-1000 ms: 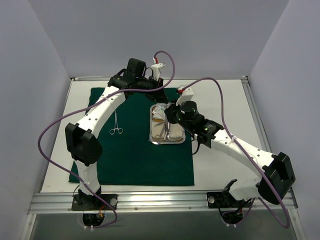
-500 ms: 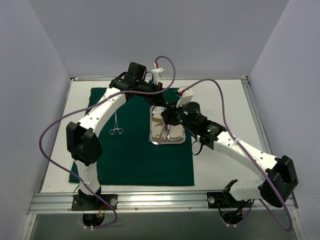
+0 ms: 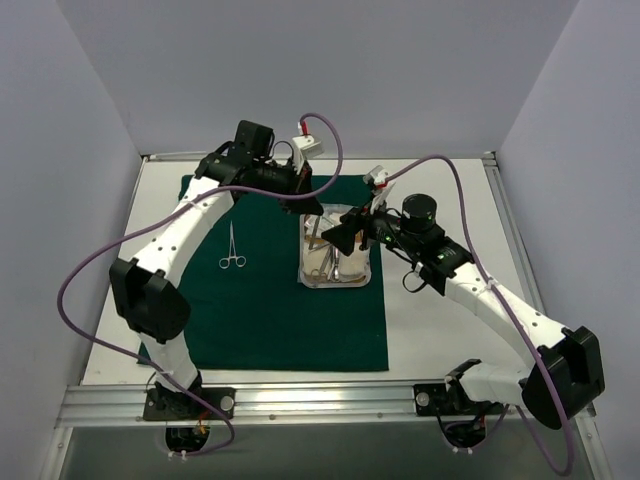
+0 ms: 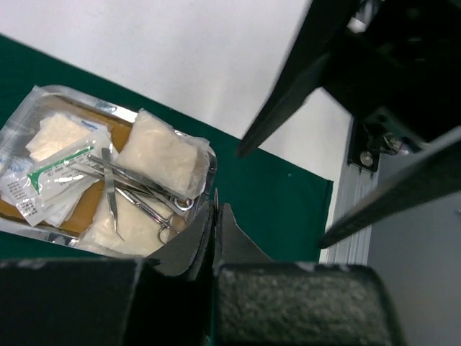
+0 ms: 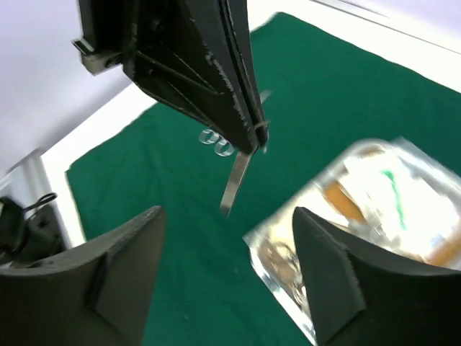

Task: Open and lay out the surgical kit
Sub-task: Adjust the medical item, then place the medical item in the surgical kit.

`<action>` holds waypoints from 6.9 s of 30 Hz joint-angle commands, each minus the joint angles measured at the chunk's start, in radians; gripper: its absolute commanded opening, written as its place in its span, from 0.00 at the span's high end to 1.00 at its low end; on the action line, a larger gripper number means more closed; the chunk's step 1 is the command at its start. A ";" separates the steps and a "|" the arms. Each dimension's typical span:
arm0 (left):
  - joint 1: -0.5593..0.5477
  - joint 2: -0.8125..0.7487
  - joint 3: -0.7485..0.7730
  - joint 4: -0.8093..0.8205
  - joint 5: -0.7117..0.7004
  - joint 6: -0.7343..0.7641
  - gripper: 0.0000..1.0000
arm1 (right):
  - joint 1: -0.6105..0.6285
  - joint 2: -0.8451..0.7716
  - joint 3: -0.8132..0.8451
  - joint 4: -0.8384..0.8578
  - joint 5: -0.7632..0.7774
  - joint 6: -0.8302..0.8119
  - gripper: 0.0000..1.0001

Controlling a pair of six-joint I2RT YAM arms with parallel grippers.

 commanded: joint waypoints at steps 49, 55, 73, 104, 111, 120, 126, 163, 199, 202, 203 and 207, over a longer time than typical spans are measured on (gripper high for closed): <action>0.451 -0.383 -0.248 -0.258 -0.253 0.145 0.06 | 0.567 0.419 0.209 -0.674 0.716 0.854 1.00; 0.453 -0.430 -0.291 -0.268 -0.237 0.197 0.06 | 0.583 0.493 0.189 -0.670 0.624 0.925 1.00; 0.453 -0.410 -0.276 -0.287 -0.187 0.209 0.06 | 0.548 0.617 0.180 -0.634 0.612 0.902 0.85; 0.453 -0.348 -0.212 -0.484 0.035 0.412 0.13 | 0.606 0.357 0.219 -0.448 0.782 0.607 1.00; 0.440 -0.319 -0.095 -0.630 0.258 0.570 0.34 | 0.606 0.067 0.145 -0.027 0.700 0.131 1.00; 0.419 -0.334 0.055 -0.790 0.505 0.739 0.31 | 0.578 -0.048 0.163 0.065 0.514 -0.116 1.00; 0.296 -0.384 0.051 -0.758 0.559 0.759 0.25 | 0.532 -0.084 0.195 0.056 0.371 -0.176 1.00; 0.180 -0.423 -0.082 -0.221 0.443 0.104 0.98 | 0.474 0.025 0.321 -0.013 0.463 -0.118 0.80; 0.178 -0.411 -0.296 0.180 -0.112 -0.489 0.98 | 0.614 0.410 0.637 -0.363 1.176 0.109 0.78; 0.178 -0.414 -0.301 0.177 -0.112 -0.482 0.98 | 0.610 0.426 0.650 -0.384 1.213 0.106 0.80; 0.178 -0.413 -0.304 0.174 -0.113 -0.479 0.98 | 0.609 0.432 0.656 -0.399 1.219 0.104 0.80; 0.178 -0.414 -0.310 0.175 -0.116 -0.476 0.98 | 0.609 0.461 0.682 -0.421 1.230 0.104 0.83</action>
